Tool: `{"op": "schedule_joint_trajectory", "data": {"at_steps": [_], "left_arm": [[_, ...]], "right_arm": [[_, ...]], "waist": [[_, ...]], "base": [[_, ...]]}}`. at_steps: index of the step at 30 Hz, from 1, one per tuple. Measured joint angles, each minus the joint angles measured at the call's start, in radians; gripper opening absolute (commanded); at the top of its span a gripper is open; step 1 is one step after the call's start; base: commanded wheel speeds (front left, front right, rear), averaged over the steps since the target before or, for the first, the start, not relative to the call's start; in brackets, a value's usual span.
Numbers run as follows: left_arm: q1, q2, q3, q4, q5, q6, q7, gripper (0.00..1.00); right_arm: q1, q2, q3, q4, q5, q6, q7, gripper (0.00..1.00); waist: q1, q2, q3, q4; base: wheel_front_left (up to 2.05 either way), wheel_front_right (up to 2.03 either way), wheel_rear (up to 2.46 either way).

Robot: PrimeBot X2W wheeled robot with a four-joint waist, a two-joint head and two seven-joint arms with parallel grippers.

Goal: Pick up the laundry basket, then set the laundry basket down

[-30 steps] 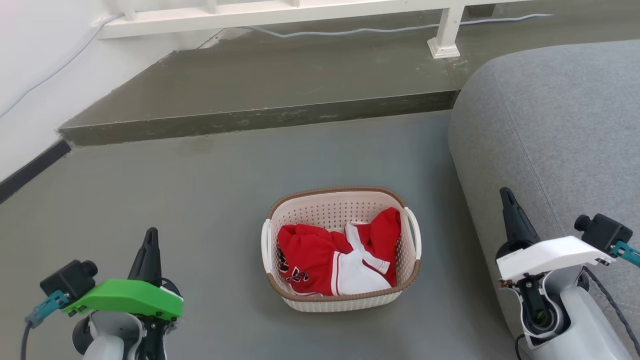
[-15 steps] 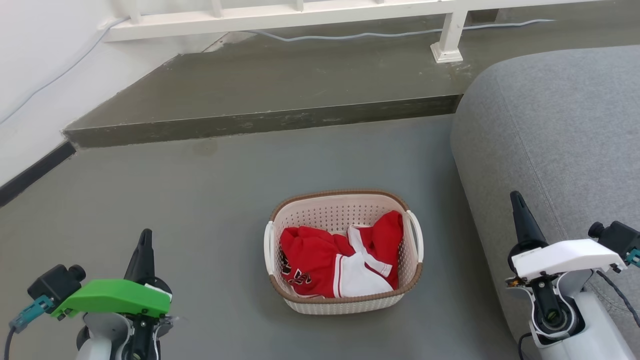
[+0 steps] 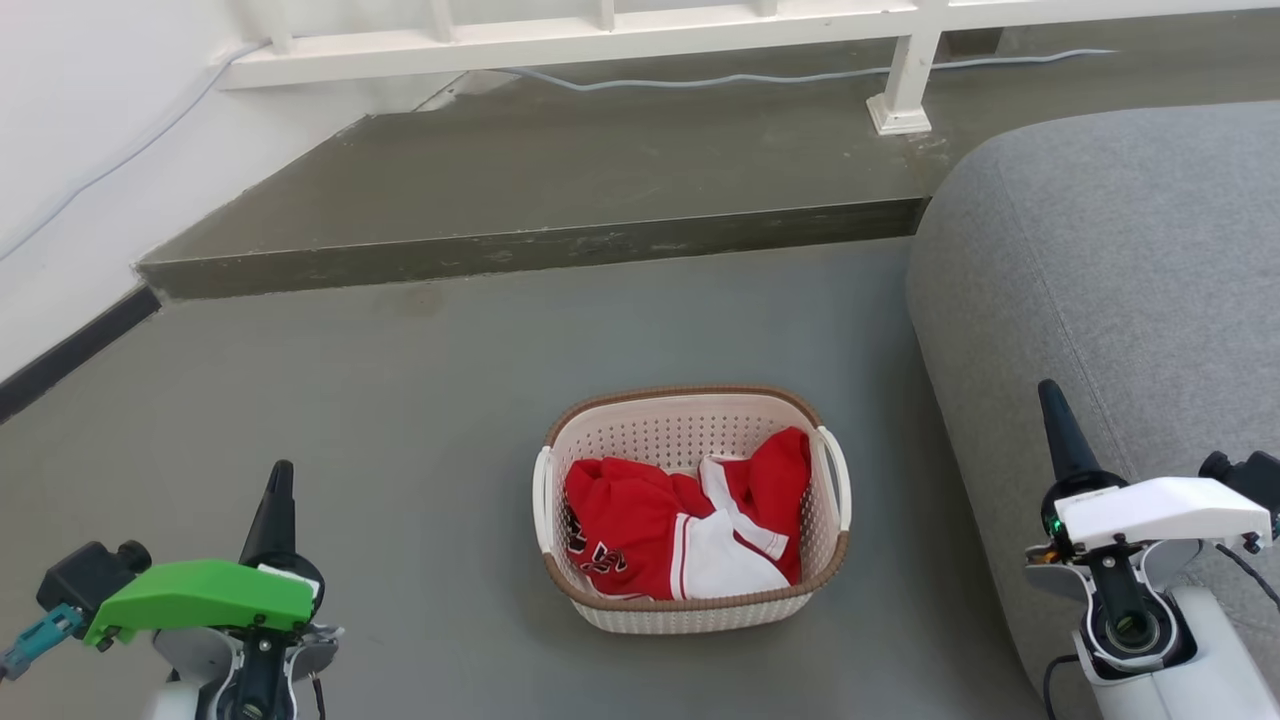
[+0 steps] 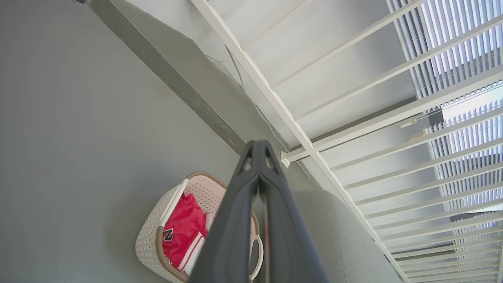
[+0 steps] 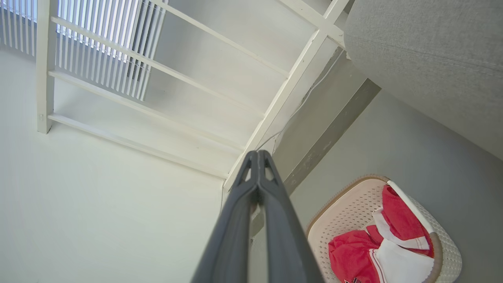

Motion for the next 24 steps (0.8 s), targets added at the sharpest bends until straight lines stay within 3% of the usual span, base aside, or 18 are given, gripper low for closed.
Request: {"op": "schedule_joint_trajectory", "data": {"at_steps": [24], "left_arm": [[0.001, 0.0, 0.043, -0.014, -0.256, -0.012, 0.075, 0.0]], "right_arm": [[0.018, 0.0, -0.06, -0.02, 0.266, 0.0, 0.069, 0.0]], "waist": [[0.0, 0.0, -0.017, 0.013]], "base": [[0.0, 0.0, 0.0]]}}
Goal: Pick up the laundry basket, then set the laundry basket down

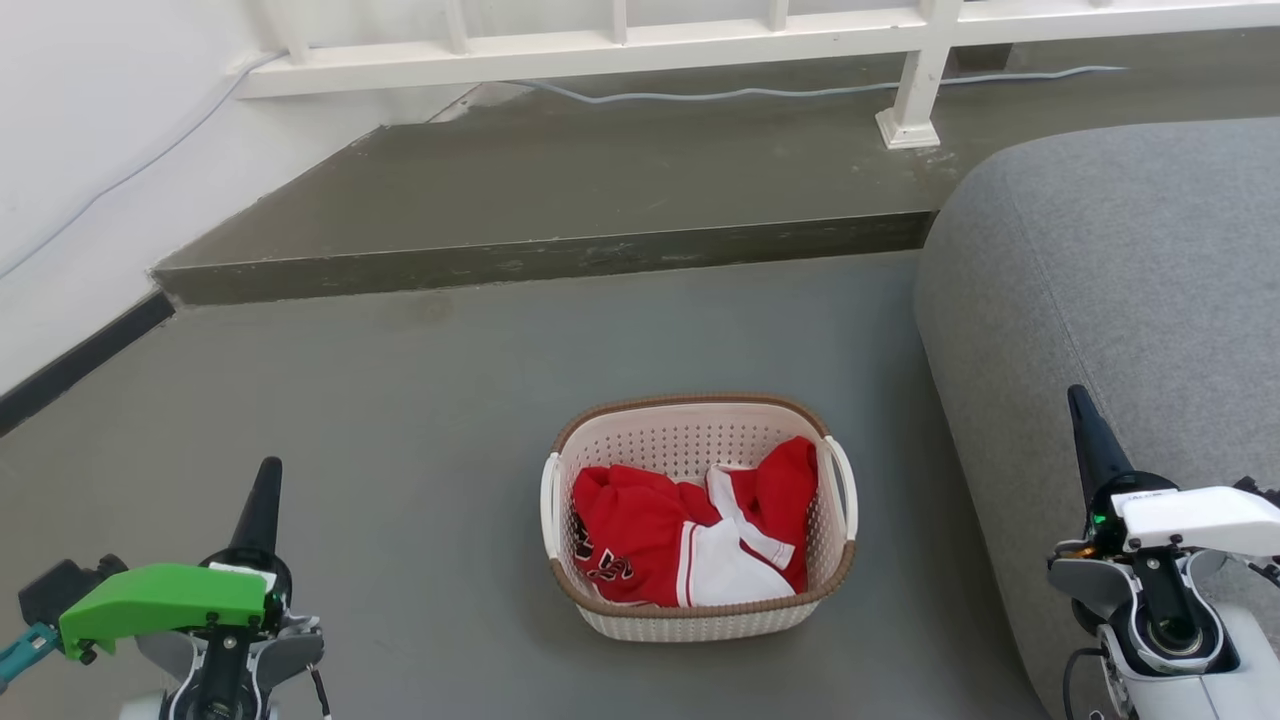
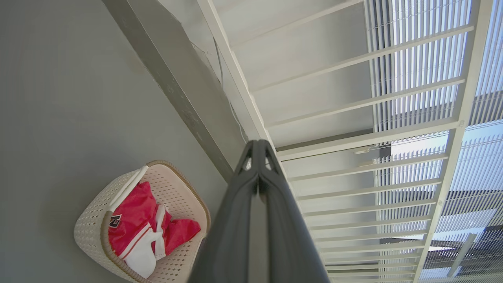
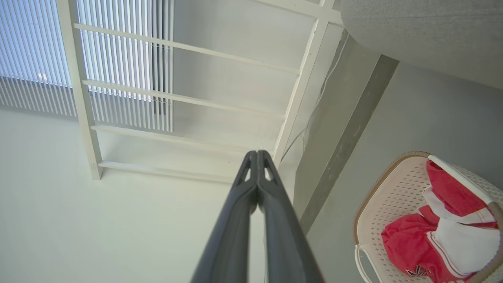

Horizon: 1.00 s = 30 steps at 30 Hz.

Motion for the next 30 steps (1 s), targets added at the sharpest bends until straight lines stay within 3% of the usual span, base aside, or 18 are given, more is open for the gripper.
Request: {"op": "schedule_joint_trajectory", "data": {"at_steps": [22, 30], "left_arm": [[0.009, 0.0, 0.046, -0.01, -0.24, -0.01, 0.065, 0.0], [0.012, 0.0, 0.047, -0.01, -0.251, -0.01, 0.065, 0.0]], "right_arm": [[0.003, 0.003, -0.056, -0.019, 0.256, 0.0, 0.061, 0.0], [0.003, 0.003, -0.058, -0.02, 0.261, 0.0, 0.061, 0.0]], "waist": [[0.0, 0.0, -0.016, 0.012], [0.0, 0.0, -0.016, 0.012]], "base": [[0.0, 0.0, 0.0], [0.0, 0.0, 0.0]]}}
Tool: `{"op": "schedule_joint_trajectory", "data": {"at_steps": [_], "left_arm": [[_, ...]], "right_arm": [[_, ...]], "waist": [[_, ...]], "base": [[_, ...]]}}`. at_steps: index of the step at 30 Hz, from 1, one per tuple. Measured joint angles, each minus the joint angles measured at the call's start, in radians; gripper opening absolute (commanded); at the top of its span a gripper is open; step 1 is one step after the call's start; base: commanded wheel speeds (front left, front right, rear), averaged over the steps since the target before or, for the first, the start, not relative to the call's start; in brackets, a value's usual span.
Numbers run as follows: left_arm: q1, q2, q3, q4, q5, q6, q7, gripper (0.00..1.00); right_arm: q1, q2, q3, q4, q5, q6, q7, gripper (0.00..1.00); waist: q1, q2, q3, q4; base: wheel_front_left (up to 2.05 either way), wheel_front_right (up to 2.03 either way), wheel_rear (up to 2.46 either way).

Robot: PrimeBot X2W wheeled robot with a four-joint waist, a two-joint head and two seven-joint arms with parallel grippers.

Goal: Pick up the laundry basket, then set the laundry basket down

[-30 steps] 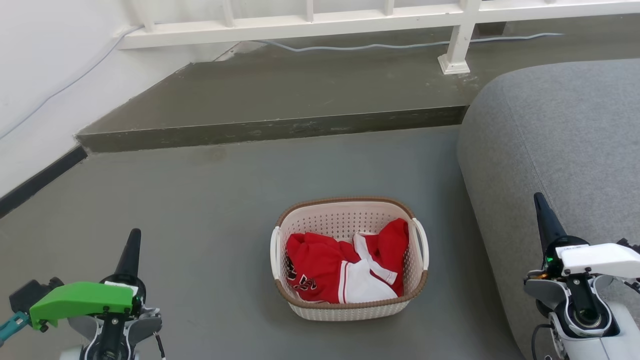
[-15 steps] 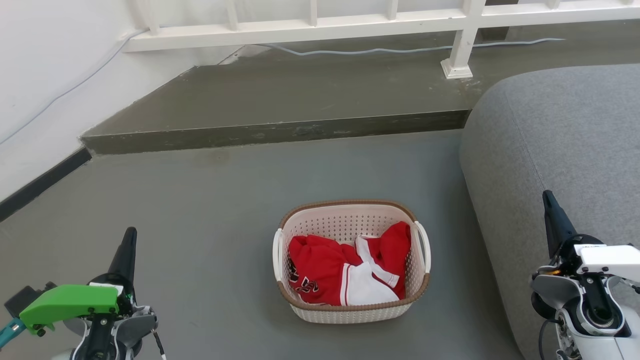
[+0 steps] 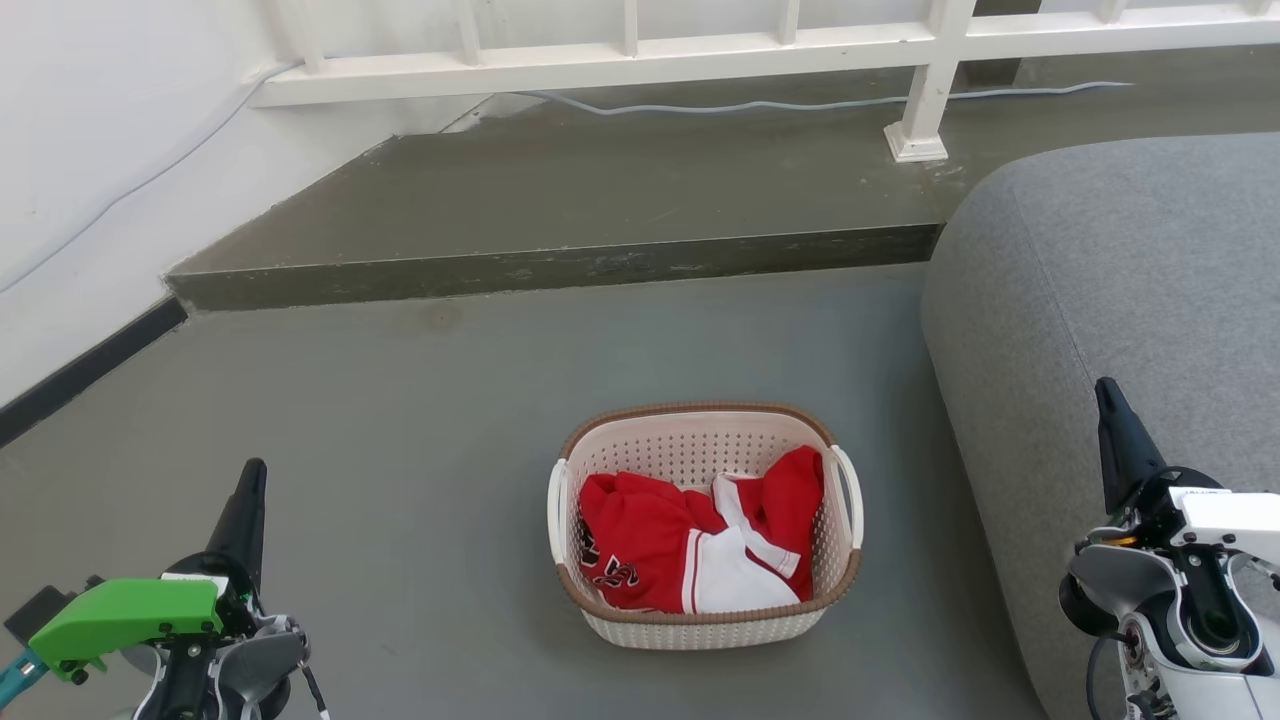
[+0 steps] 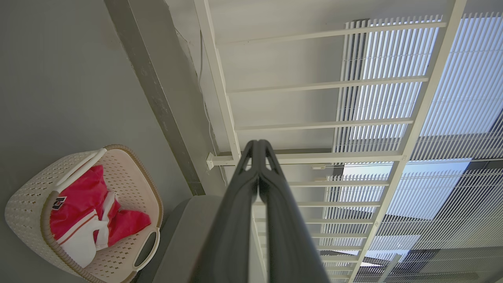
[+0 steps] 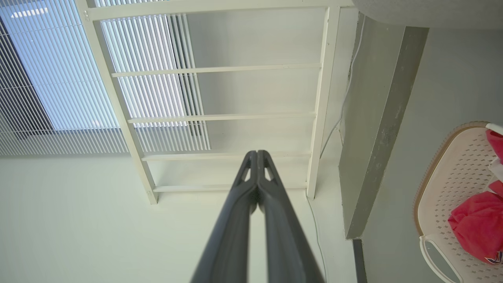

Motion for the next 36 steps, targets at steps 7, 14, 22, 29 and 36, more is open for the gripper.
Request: {"op": "schedule_joint_trajectory", "data": {"at_steps": [7, 14, 22, 29, 36], "left_arm": [[0.0, 0.0, 0.0, 0.0, 0.0, 0.0, 0.0, 0.0], [0.0, 0.0, 0.0, -0.001, 0.0, 0.0, 0.0, 0.0], [0.0, 0.0, 0.0, -0.001, 0.0, 0.0, 0.0, 0.0], [0.0, 0.0, 0.0, -0.002, 0.0, 0.0, 0.0, 0.0], [0.0, 0.0, -0.001, -0.002, -0.001, 0.0, 0.0, 0.0]], "right_arm": [[0.0, 0.0, -0.001, 0.0, 0.0, 0.0, 0.0, 0.0], [0.0, 0.0, -0.001, -0.001, 0.0, 0.0, 0.004, 0.0], [0.0, 0.0, -0.002, -0.001, 0.0, 0.0, 0.004, 0.0], [0.0, 0.001, -0.002, -0.001, 0.0, 0.0, 0.004, 0.0], [0.0, 0.001, -0.002, -0.002, 0.0, 0.0, 0.004, 0.0]], "waist": [[0.0, 0.0, 0.0, 0.0], [0.0, 0.0, 0.0, 0.0], [0.0, 0.0, 0.0, 0.0], [0.0, 0.0, 0.0, 0.0], [0.0, 0.0, 0.0, 0.0]], "base": [[0.0, 0.0, 0.0], [0.0, 0.0, 0.0], [0.0, 0.0, 0.0], [0.0, 0.0, 0.0], [0.0, 0.0, 0.0]]}}
